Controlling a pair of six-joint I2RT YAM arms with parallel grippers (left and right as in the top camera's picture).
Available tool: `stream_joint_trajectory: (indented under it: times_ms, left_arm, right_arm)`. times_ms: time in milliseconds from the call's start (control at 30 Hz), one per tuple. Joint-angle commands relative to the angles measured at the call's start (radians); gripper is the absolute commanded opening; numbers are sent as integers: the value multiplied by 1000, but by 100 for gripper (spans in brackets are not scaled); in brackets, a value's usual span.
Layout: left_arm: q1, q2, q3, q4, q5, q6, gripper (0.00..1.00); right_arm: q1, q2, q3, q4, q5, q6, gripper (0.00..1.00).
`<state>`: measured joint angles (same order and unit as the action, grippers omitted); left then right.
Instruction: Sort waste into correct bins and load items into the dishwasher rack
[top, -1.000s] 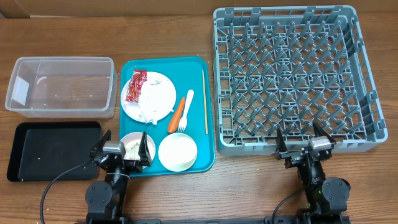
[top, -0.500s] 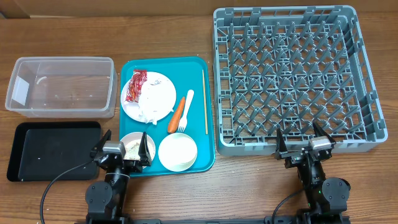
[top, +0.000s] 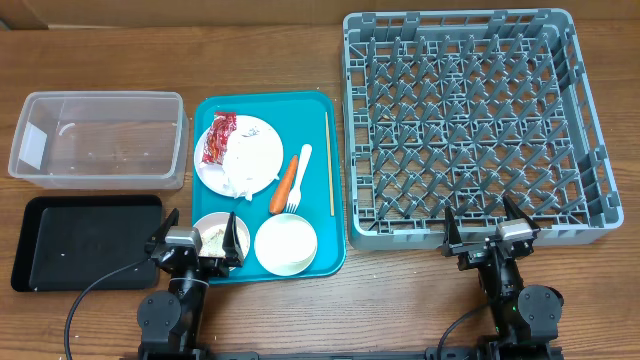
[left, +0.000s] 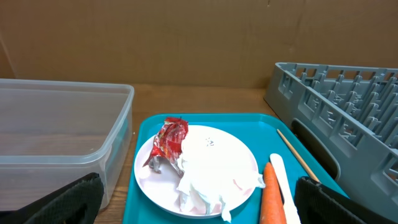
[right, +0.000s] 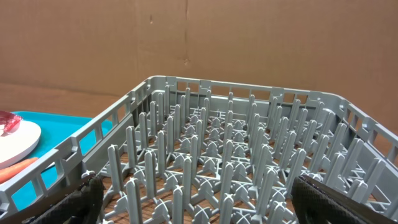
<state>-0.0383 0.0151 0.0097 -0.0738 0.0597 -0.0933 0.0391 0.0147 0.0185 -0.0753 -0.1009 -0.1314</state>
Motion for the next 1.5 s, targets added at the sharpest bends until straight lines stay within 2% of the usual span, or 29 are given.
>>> stream_joint_trajectory:
  times_ms: [0,933,1033,1100,1233,1467]
  left_arm:
    - [5,-10,-5,2,8,19,100]
    - [5,-10,-5,2,8,18,100]
    - [5,-10,-5,19,48,16,100]
    - [5,-10,1,26,108,-27,100]
    - [5,-10,61,19,145,-180,100]
    - [6,15,329,-83,139,-164,100]
  right_arm:
    - [-5,-12,-11,5,-6,0,100]
    - [-5,-12,-11,5,-6,0,100]
    - [-5,-12,-11,5,-6,0,100]
    - [-5,-12,-11,5,-6,0,100]
    - [-5,-12,-11,5,-6,0,100]
    - [-5,-12,-11,5,-6,0,100]
